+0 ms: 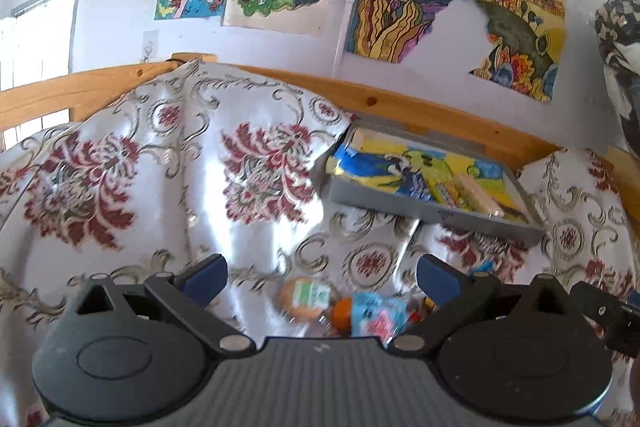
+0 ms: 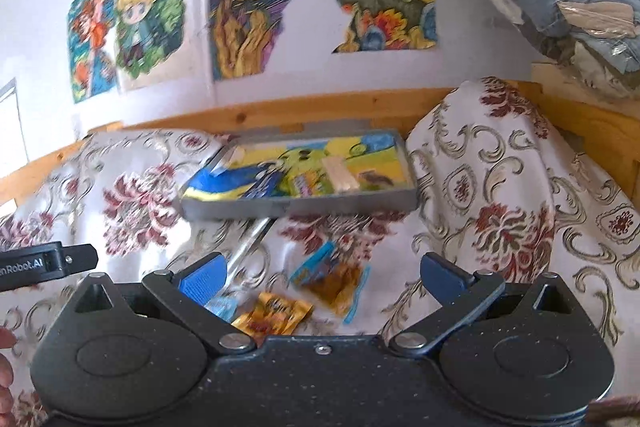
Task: Organize snacks
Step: 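Move both open grippers back over the snack pile, then grasp the yellow duck-snack bag with the right gripper while the left grasps the blue pouch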
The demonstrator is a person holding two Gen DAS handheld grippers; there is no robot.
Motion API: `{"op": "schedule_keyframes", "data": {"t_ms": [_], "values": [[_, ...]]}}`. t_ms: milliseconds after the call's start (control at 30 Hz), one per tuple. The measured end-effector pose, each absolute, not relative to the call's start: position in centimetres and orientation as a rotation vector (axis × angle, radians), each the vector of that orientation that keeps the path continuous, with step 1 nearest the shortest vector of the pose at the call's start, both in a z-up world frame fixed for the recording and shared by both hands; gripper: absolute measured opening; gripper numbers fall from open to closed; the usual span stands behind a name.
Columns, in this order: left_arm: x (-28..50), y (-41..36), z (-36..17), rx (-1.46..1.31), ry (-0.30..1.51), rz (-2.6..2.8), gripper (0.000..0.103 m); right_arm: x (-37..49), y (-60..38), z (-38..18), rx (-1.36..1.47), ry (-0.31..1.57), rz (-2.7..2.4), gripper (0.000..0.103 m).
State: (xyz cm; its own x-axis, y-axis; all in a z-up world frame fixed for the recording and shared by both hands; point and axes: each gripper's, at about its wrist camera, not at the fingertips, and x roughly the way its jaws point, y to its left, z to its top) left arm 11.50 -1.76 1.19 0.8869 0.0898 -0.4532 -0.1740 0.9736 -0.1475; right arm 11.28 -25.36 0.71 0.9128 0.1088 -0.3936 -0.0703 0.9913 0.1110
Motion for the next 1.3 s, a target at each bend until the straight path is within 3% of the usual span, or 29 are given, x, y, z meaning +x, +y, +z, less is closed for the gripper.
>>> {"op": "schedule_keyframes", "data": {"t_ms": [500, 1300], "values": [[6.0, 2.0, -2.5, -0.191, 0.513, 0.194, 0.103, 9.3, -22.8, 0.1, 0.032, 0.489, 0.136, 0.102], [8.9, 2.6, -2.9, -0.161, 0.646, 0.129, 0.103, 10.9, -20.0, -1.8, -0.107, 0.684, 0.168, 0.102]]}}
